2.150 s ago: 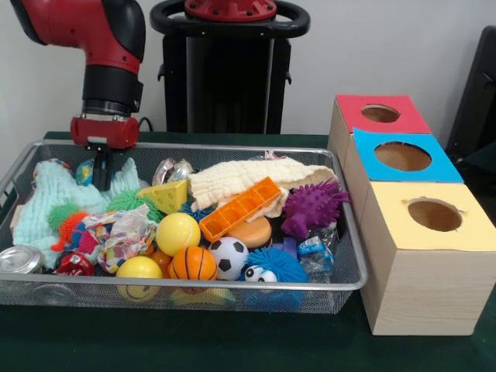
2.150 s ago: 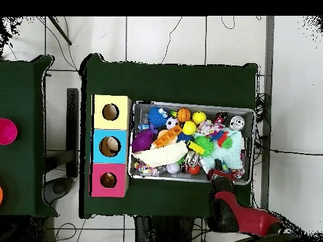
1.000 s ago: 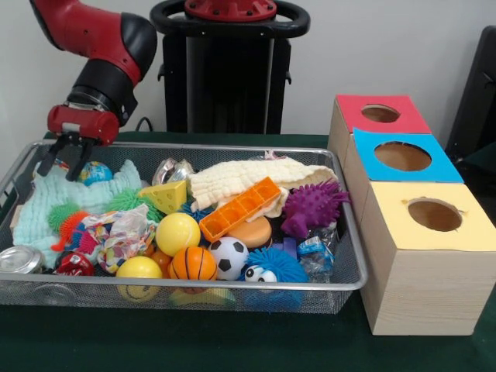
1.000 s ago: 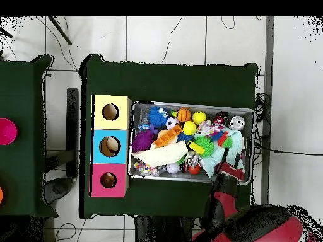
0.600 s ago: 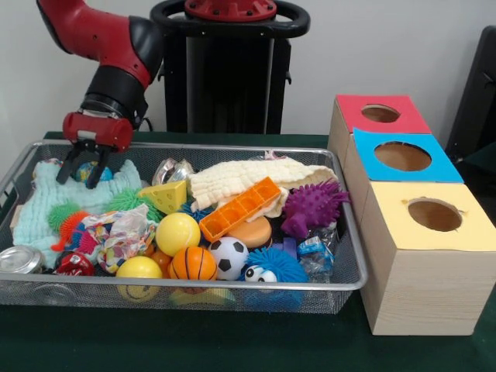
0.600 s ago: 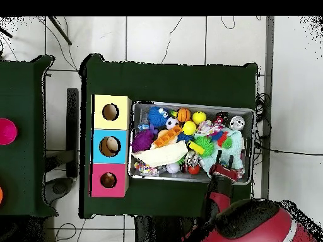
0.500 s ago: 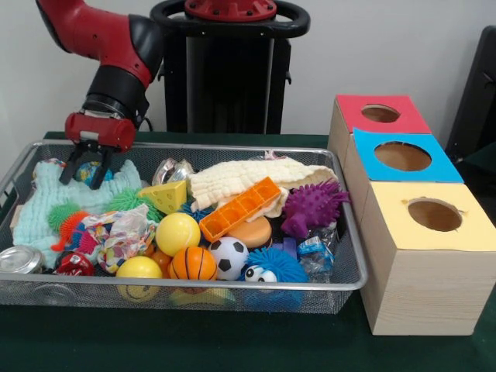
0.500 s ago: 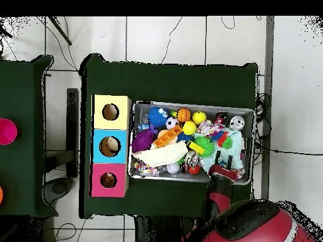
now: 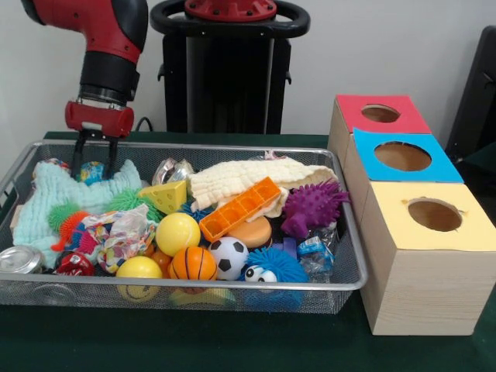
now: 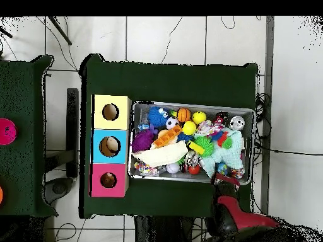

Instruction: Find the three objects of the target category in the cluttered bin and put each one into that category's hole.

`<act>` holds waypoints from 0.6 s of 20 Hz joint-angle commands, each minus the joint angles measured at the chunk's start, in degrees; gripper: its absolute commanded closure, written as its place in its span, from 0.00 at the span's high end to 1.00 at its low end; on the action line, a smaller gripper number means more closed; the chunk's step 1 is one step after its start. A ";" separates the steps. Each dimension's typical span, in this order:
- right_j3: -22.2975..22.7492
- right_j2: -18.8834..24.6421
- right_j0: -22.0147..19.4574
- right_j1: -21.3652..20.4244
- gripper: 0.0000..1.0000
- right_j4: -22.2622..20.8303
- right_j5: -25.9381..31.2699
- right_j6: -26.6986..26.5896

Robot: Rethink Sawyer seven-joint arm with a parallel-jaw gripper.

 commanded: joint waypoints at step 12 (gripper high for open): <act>-3.19 8.29 -1.41 -0.50 1.00 -0.84 1.54 10.29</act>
